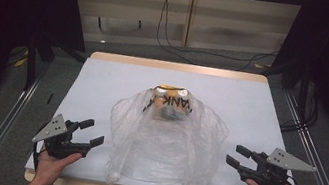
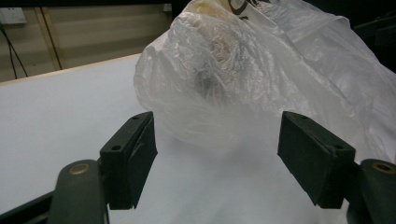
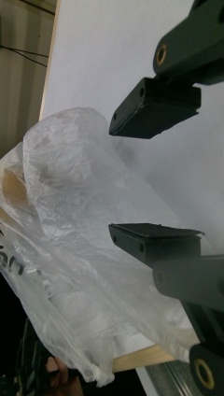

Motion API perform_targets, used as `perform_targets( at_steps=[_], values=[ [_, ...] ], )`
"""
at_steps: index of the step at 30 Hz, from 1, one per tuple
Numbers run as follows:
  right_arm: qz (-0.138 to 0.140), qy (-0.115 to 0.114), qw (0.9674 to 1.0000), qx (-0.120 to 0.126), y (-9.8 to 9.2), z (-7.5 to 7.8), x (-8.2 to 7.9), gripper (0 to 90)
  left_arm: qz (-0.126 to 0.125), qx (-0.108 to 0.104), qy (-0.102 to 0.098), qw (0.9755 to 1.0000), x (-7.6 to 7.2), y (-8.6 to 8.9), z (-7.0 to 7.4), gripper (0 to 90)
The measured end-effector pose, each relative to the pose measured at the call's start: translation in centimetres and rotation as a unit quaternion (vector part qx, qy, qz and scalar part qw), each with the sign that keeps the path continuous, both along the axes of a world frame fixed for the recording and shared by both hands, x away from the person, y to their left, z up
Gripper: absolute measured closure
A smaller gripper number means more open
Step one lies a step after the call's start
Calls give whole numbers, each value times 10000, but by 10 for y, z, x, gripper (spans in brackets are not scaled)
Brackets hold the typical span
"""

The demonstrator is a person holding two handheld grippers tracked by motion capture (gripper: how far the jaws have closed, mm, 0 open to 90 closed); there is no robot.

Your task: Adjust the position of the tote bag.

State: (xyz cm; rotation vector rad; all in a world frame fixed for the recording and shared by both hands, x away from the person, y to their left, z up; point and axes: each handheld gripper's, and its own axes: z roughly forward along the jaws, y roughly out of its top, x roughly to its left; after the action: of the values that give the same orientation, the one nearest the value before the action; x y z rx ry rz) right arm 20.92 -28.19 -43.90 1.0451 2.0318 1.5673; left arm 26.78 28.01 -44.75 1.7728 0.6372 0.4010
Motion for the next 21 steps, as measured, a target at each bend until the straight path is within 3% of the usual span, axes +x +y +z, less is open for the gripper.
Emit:
perform_targets(
  at_steps=[4,5,10,14,20,21],
  values=[
    [168,10,9999,-5,2,3,-3,534,-112,-57,61,9999,-7,-4,1,306],
    [215,1,9998,10,4,4,-5,546,-200,11,-29,9998,-7,-4,3,327],
    [523,-7,9986,-85,18,9,-13,626,-424,-19,-13,9991,-16,-9,7,378],
    [810,10,9965,-192,32,9,-13,651,-598,37,78,9982,-20,-16,9,433],
    [1096,87,9936,-257,46,7,-16,667,-851,194,121,9961,-30,-29,8,435],
    [1100,98,9935,-267,48,8,-18,666,-886,138,190,9958,-33,-32,8,430]
  ],
)
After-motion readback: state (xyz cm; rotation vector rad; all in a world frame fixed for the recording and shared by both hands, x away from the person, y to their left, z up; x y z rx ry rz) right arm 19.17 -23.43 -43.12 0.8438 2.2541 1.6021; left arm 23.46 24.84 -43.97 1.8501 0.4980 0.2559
